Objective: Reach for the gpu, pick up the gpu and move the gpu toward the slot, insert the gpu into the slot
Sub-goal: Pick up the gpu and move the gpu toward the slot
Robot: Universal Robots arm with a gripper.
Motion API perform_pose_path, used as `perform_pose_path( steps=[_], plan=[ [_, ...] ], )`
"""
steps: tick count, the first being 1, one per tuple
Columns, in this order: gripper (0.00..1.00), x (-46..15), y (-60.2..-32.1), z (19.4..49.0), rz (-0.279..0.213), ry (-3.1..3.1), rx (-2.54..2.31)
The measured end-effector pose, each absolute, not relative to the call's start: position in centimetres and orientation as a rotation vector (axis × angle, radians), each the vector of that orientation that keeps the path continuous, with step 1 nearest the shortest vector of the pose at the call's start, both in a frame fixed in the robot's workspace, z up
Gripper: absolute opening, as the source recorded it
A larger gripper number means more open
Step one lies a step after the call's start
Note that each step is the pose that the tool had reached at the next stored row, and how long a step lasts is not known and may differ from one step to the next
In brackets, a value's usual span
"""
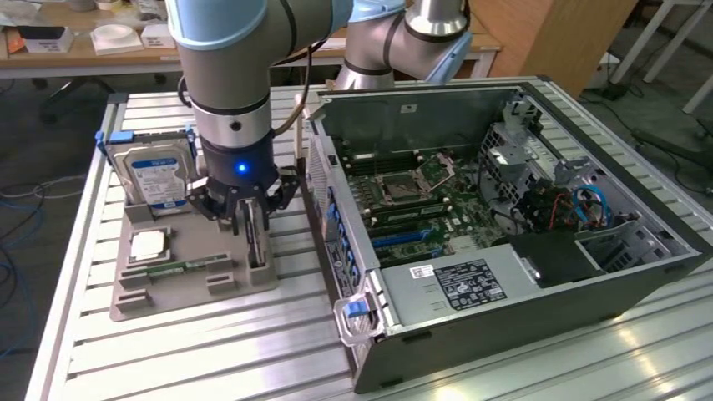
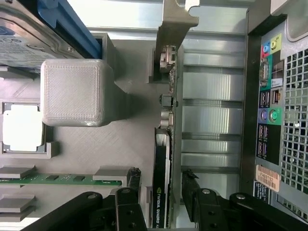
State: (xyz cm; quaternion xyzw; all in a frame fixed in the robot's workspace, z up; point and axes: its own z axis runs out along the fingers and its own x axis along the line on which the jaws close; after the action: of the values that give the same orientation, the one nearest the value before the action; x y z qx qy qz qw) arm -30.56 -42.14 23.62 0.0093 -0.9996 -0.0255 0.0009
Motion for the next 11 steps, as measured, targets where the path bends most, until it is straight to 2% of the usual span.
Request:
perform_pose_path(
  steps=[11],
  plan=[
    [0.47, -30.6, -41.1, 23.5, -0.080, -3.139, 0.029]
  ],
)
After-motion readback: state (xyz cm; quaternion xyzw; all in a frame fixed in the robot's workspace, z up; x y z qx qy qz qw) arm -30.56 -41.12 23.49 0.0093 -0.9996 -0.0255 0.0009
